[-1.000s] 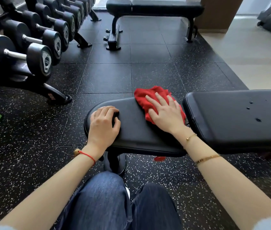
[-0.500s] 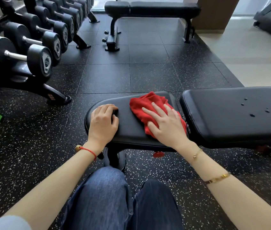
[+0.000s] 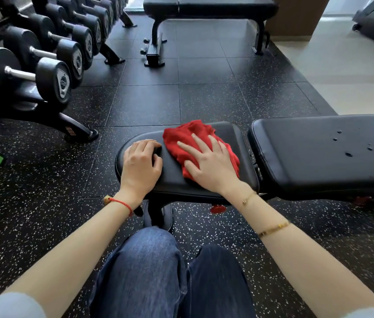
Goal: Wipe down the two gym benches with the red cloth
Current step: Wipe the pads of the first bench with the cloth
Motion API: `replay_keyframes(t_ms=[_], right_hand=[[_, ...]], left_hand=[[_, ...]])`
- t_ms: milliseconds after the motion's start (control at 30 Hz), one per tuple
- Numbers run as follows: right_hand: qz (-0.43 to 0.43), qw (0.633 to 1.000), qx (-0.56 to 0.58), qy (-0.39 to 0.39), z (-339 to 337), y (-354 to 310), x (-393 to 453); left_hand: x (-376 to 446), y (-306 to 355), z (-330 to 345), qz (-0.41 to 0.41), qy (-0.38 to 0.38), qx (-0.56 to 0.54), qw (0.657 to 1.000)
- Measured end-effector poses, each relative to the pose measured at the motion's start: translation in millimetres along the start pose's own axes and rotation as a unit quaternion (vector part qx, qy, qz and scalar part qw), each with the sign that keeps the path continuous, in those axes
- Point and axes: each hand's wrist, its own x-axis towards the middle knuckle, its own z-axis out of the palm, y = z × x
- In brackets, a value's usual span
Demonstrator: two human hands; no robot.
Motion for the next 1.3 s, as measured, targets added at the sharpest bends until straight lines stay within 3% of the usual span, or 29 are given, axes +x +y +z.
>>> replay_keyframes(t_ms=[167,333,467,667,800,933,1167,1300], right_hand=[[0.049,0.998,-0.001,0.032,-8,34,-32],[0.143,0.990,0.009,0.002,-11,51,25],[0.098,0.995,0.005,-0.030,-8,29,59],[-0.026,1.000,0.005,0.008,0,12,15],[0.020,1.000,0.013,0.020,-2,29,12],[0.079,0.997,0.003,-0.008,-1,3,59],[-0.077,0.996,0.014,-0.037,18,-84,51],[-0.096,0.995,0.022,0.001,18,-60,15]], left_hand=[[2,-2,0,0.006,0.001,-0.007,1.000],[2,-2,1,0.004,0.007,-0.009,1.000],[2,-2,1,0.005,0.010,-0.011,1.000],[-2,-12,-10,-0.027,0.028,-0.003,0.999],[-12,-32,-23,-0.023,0.023,0.004,0.999],[-20,-43,-33,-0.021,0.010,0.002,1.000],[-32,-46,-36,-0.033,0.025,-0.033,0.999],[-34,-48,-37,-0.029,0.036,-0.034,0.998]])
